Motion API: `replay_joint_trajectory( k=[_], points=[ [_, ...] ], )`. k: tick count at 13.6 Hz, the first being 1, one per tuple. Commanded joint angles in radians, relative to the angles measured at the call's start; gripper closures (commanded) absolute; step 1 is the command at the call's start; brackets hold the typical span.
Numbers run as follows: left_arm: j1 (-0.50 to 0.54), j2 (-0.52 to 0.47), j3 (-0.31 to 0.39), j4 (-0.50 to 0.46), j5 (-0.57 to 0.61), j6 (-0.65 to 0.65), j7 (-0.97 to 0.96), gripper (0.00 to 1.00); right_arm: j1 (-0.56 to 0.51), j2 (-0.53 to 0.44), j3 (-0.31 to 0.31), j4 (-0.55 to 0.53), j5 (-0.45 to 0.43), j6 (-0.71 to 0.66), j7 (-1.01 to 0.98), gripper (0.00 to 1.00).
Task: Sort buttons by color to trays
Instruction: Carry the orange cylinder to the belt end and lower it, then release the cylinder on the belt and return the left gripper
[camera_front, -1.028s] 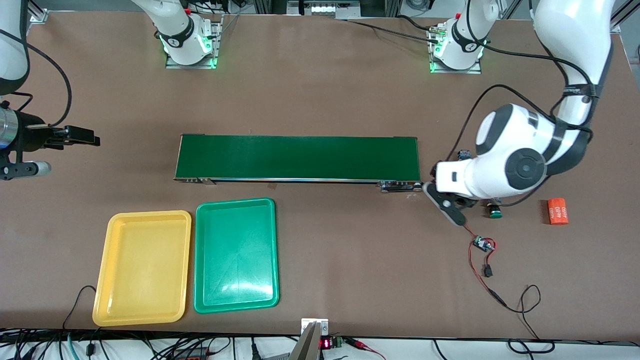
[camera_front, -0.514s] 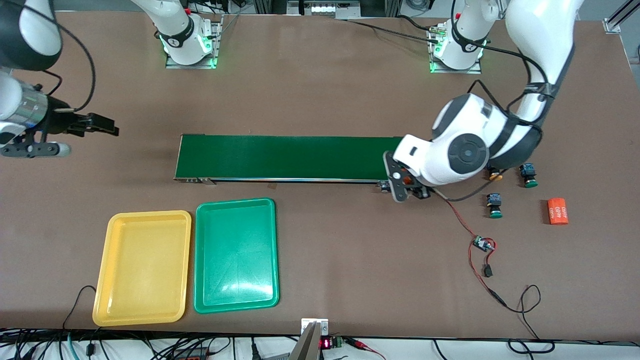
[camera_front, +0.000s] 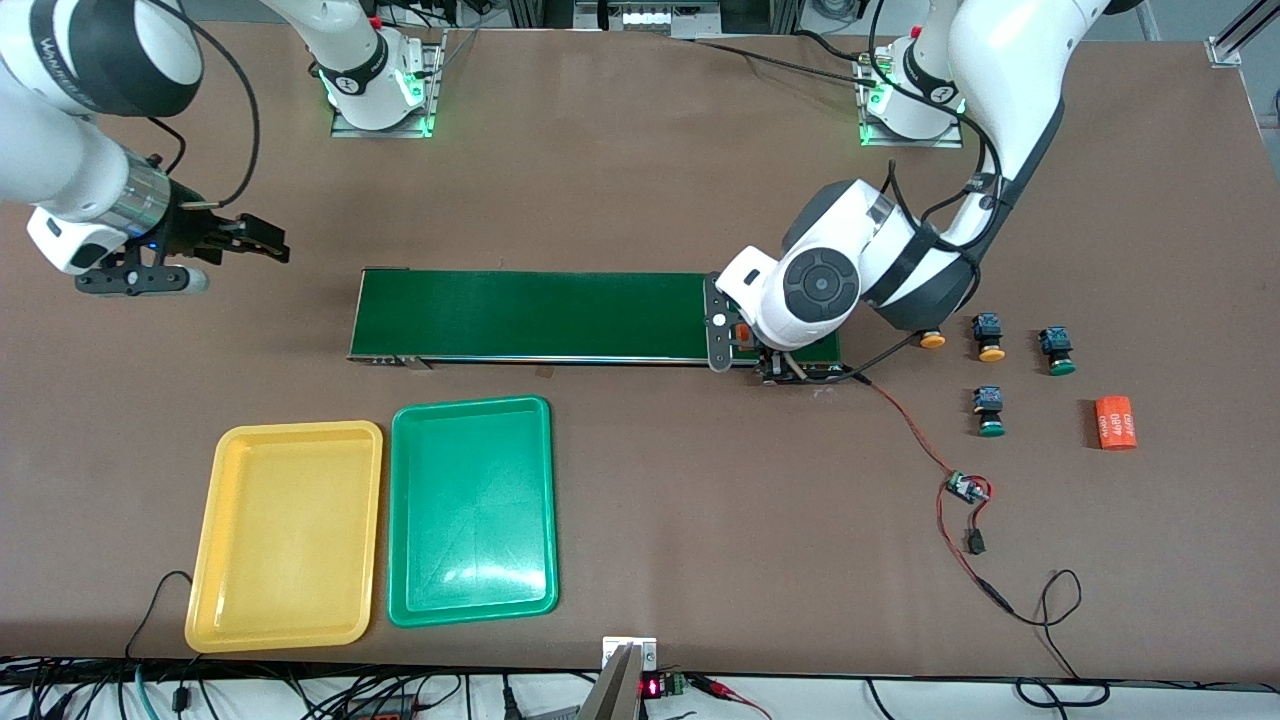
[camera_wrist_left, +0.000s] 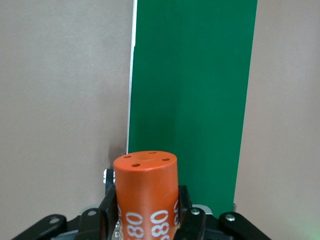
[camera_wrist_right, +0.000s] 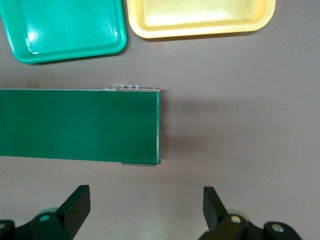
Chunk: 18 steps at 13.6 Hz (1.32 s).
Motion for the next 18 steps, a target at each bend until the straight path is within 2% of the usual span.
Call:
replay_joint_trajectory(
  k=[1, 13, 14, 15, 16, 18],
  points=[
    [-0.001, 0.001, -0.005, -0.042, 0.016, 0.042, 0.040, 0.86, 0.001, -0.032, 0.032, -0.044, -0.001, 0.044, 0.048, 0.00],
    [-0.038, 0.039, -0.003, -0.072, 0.019, 0.066, 0.037, 0.82, -0.006, -0.026, 0.031, -0.031, 0.000, 0.041, 0.045, 0.00],
    [-0.048, 0.041, -0.003, -0.073, 0.019, 0.066, 0.037, 0.65, -0.006, -0.026, 0.031, -0.031, 0.000, 0.041, 0.045, 0.00],
    [-0.054, 0.041, 0.000, -0.067, 0.045, 0.071, 0.039, 0.01, -0.006, -0.026, 0.031, -0.031, 0.000, 0.041, 0.045, 0.00],
    [-0.061, 0.035, -0.006, -0.062, 0.103, 0.074, 0.037, 0.00, -0.006, -0.024, 0.031, -0.031, -0.001, 0.043, 0.045, 0.00],
    [-0.059, 0.021, -0.009, -0.056, 0.107, 0.067, 0.037, 0.00, -0.008, -0.023, 0.031, -0.028, 0.000, 0.043, 0.040, 0.00]
  ],
)
